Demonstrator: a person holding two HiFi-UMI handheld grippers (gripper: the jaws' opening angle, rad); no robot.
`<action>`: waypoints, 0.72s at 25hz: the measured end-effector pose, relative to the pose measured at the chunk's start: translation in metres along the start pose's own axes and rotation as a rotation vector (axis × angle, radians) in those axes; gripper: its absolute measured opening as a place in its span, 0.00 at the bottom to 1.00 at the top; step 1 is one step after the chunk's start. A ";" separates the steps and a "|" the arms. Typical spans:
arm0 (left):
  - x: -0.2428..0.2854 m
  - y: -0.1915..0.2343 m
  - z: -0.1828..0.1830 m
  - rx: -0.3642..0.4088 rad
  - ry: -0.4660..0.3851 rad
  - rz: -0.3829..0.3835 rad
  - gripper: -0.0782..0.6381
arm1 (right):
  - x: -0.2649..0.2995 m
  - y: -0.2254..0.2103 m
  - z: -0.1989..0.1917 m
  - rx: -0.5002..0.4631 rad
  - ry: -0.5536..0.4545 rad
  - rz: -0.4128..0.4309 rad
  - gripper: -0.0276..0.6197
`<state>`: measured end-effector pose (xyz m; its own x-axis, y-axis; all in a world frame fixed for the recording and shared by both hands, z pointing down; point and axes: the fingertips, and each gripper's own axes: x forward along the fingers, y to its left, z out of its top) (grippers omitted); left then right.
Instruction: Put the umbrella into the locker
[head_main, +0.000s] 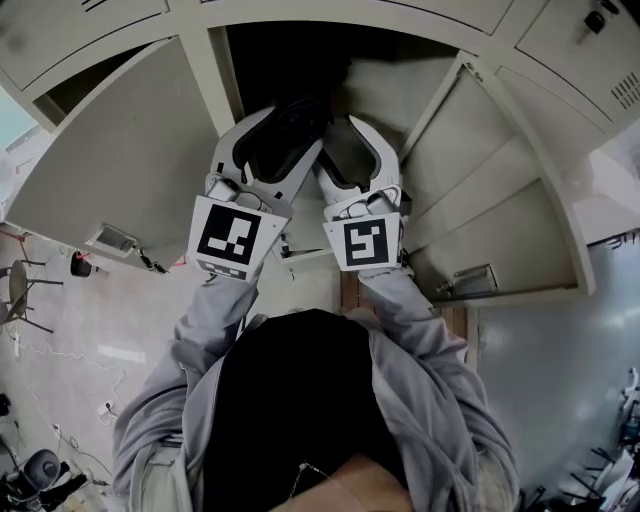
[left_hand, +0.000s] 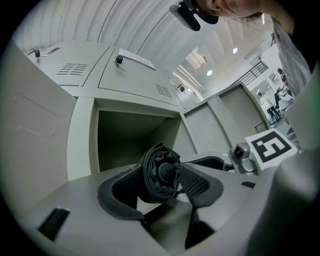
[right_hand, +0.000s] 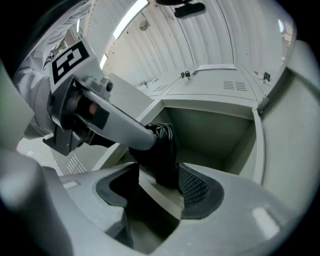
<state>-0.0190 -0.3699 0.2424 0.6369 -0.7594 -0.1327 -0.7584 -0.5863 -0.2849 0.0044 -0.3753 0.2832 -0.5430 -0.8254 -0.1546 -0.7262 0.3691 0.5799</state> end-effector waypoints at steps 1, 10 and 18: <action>0.004 0.002 -0.003 0.002 0.005 0.004 0.44 | -0.002 -0.001 -0.001 0.000 0.006 -0.003 0.40; 0.032 0.005 -0.024 -0.021 0.063 0.029 0.44 | -0.022 -0.012 -0.006 0.003 0.049 -0.047 0.40; 0.047 0.015 -0.049 -0.073 0.124 0.071 0.44 | -0.031 -0.012 -0.008 0.034 0.066 -0.053 0.40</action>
<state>-0.0069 -0.4285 0.2786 0.5629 -0.8260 -0.0301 -0.8117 -0.5456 -0.2086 0.0328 -0.3576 0.2875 -0.4751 -0.8702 -0.1307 -0.7678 0.3373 0.5448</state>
